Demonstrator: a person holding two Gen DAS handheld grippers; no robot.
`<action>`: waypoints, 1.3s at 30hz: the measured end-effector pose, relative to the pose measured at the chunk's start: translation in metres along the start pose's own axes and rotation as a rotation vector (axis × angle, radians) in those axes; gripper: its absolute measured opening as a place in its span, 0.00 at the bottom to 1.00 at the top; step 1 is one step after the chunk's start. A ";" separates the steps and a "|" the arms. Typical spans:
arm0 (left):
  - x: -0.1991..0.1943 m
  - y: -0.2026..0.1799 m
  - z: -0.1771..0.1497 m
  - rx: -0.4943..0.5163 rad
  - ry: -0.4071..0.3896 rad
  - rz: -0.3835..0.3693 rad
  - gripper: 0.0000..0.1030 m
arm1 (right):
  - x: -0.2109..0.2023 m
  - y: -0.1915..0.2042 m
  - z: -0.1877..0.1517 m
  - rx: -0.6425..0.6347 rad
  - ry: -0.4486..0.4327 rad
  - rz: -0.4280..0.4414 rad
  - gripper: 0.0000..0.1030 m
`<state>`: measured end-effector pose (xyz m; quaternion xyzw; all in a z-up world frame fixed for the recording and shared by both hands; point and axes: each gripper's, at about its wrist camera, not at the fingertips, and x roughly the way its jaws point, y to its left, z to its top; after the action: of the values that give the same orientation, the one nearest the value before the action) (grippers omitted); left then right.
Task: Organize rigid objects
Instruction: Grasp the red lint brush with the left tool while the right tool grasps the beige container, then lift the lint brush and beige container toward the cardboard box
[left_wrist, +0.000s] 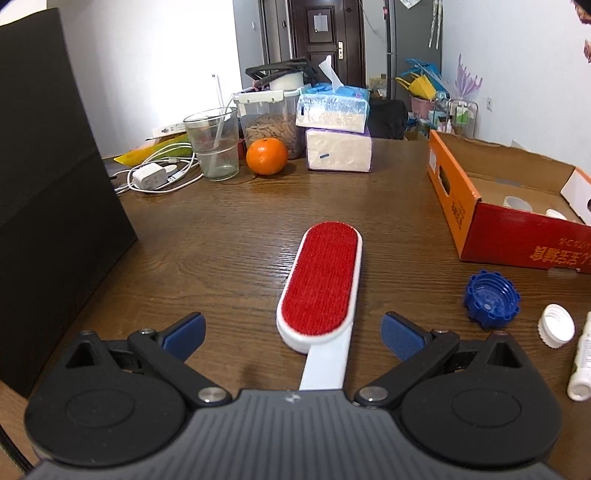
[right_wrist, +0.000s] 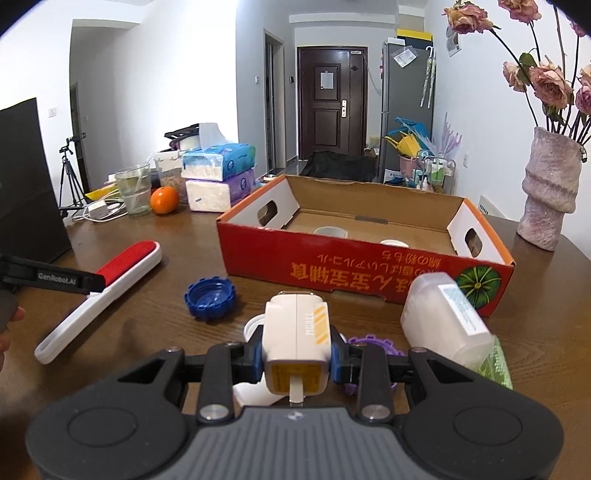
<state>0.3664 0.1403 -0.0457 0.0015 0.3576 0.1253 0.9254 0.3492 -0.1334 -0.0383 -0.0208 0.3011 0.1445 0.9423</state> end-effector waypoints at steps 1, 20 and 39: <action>0.004 -0.001 0.002 0.005 0.003 0.002 1.00 | 0.002 -0.001 0.001 0.000 0.001 -0.003 0.30; 0.052 0.001 0.007 -0.020 0.079 -0.074 0.63 | 0.028 -0.007 0.000 0.008 0.025 -0.035 0.30; 0.016 -0.007 -0.005 -0.021 -0.019 -0.099 0.56 | 0.015 -0.013 -0.002 0.032 -0.020 -0.035 0.30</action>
<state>0.3763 0.1370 -0.0610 -0.0249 0.3471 0.0830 0.9338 0.3635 -0.1421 -0.0494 -0.0093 0.2936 0.1234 0.9479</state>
